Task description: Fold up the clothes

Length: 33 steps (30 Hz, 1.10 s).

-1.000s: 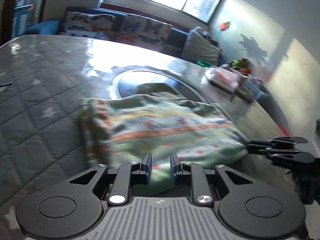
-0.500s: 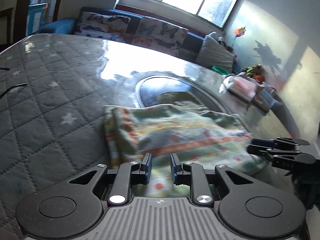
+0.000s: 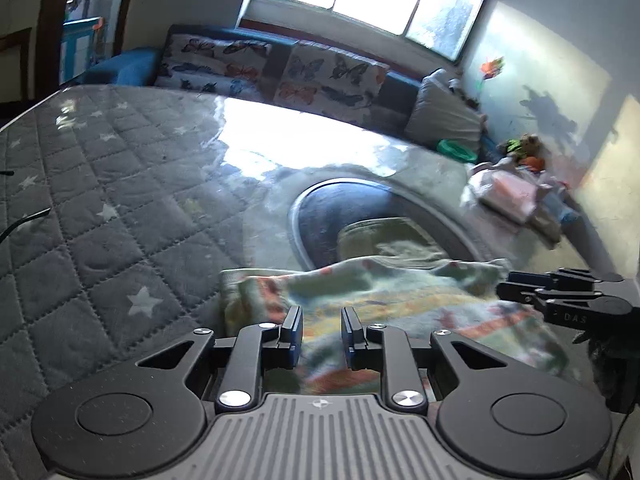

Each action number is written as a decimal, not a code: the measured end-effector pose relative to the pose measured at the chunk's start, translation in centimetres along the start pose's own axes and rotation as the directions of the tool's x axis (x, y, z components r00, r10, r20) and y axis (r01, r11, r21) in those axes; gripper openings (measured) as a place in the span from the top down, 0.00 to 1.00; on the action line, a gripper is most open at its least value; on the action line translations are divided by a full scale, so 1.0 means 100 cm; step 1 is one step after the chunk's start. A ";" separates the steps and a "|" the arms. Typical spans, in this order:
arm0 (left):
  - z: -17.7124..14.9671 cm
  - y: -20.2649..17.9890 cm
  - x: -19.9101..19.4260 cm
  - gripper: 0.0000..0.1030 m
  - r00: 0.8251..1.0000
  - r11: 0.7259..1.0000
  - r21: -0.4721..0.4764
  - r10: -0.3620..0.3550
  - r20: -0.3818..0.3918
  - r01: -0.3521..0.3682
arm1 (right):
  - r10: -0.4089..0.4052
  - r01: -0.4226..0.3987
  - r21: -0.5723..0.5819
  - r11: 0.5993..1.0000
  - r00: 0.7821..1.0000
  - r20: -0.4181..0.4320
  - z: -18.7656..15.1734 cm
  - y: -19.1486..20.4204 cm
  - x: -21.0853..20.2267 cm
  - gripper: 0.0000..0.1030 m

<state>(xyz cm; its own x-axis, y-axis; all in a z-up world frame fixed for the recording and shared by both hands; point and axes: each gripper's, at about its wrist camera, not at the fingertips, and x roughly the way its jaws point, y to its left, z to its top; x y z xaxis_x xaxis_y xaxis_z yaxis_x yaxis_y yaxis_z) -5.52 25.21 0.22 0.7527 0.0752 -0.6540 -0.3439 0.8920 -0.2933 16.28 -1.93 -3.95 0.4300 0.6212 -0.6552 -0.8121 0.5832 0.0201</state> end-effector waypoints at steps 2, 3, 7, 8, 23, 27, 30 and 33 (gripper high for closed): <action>0.001 0.005 0.001 0.78 1.000 1.000 -0.012 0.015 -0.004 -0.016 | -0.027 0.027 0.008 1.000 1.000 -0.012 0.000 -0.006 0.006 0.66; 0.002 0.007 -0.001 0.77 1.000 1.000 -0.019 0.014 -0.003 -0.014 | -0.040 0.040 0.013 0.999 0.999 -0.018 0.000 -0.008 0.009 0.66; 0.002 0.010 -0.013 0.61 1.000 0.999 -0.029 0.024 0.019 -0.024 | -0.053 0.053 0.051 0.997 0.999 0.001 -0.003 -0.018 -0.004 0.53; 0.001 0.009 -0.015 0.61 0.999 0.999 -0.031 0.027 0.021 -0.026 | -0.057 0.056 0.057 0.997 0.998 0.008 -0.004 -0.020 -0.010 0.53; -0.011 -0.001 -0.030 0.26 0.996 0.994 -0.053 0.092 -0.014 -0.092 | 0.034 -0.032 -0.031 0.999 0.998 0.048 -0.010 0.030 -0.049 0.16; -0.013 0.000 -0.035 0.22 0.994 0.993 -0.055 0.104 -0.013 -0.105 | 0.062 -0.058 -0.077 0.995 0.997 0.051 -0.009 0.050 -0.054 0.15; -0.014 0.003 -0.039 0.19 0.993 0.992 -0.062 0.113 -0.010 -0.114 | 0.087 -0.081 -0.118 0.990 0.995 0.047 -0.008 0.066 -0.056 0.14; -0.015 0.009 -0.044 0.13 0.992 0.989 -0.079 0.126 -0.006 -0.126 | 0.111 -0.102 -0.180 0.978 0.993 0.040 -0.005 0.085 -0.056 0.13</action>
<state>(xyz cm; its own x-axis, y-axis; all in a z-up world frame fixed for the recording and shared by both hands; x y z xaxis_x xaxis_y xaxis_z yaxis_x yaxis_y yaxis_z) -9.97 25.01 1.83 0.7000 0.1845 -0.6899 -0.4793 0.8376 -0.2623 6.78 -0.73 -0.54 0.3529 0.7023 -0.6182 -0.9092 0.4135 -0.0493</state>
